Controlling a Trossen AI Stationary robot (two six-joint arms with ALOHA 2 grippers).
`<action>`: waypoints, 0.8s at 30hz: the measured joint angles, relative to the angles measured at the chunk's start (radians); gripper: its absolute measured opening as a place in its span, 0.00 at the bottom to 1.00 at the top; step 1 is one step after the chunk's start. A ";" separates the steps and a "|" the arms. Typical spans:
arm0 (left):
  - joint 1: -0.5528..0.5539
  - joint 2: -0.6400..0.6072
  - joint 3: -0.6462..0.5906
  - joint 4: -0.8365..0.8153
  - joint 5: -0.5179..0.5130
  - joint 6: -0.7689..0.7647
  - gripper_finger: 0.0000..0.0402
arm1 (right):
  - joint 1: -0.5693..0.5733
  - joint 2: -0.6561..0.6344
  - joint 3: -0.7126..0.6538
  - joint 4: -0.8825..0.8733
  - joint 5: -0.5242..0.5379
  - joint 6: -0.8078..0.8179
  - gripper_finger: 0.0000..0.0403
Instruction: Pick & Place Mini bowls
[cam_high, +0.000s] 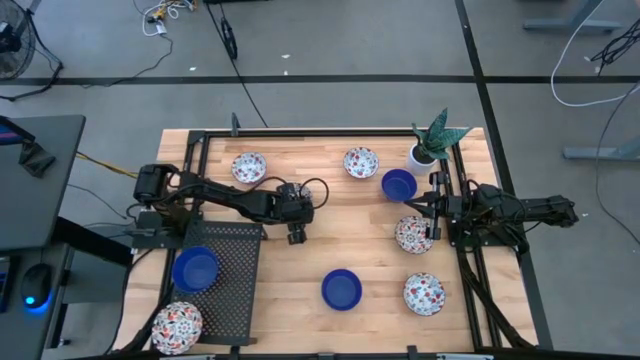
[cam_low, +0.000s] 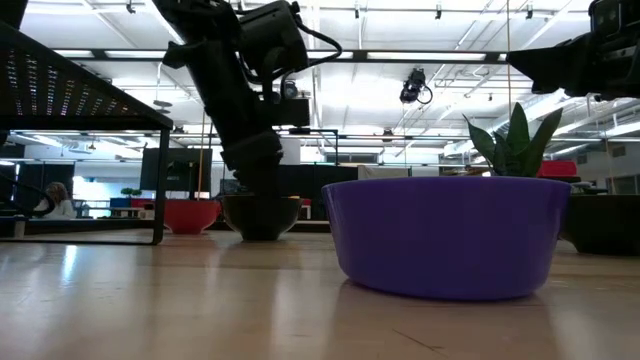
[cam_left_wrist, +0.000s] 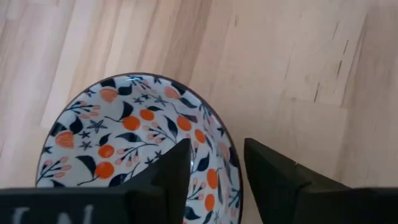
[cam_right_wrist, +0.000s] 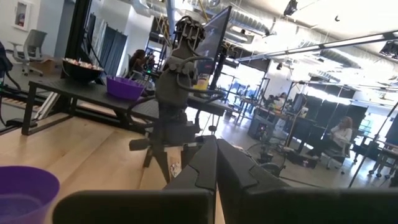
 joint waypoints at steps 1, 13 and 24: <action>0.000 0.000 0.000 0.000 0.000 0.000 0.35 | 0.000 0.001 0.000 0.001 0.000 0.000 0.02; -0.008 -0.005 0.002 0.005 -0.001 0.009 0.05 | 0.000 0.002 0.000 0.001 0.000 0.000 0.02; -0.142 0.000 0.234 -0.253 -0.079 0.066 0.03 | 0.000 0.003 0.000 0.001 0.000 0.000 0.02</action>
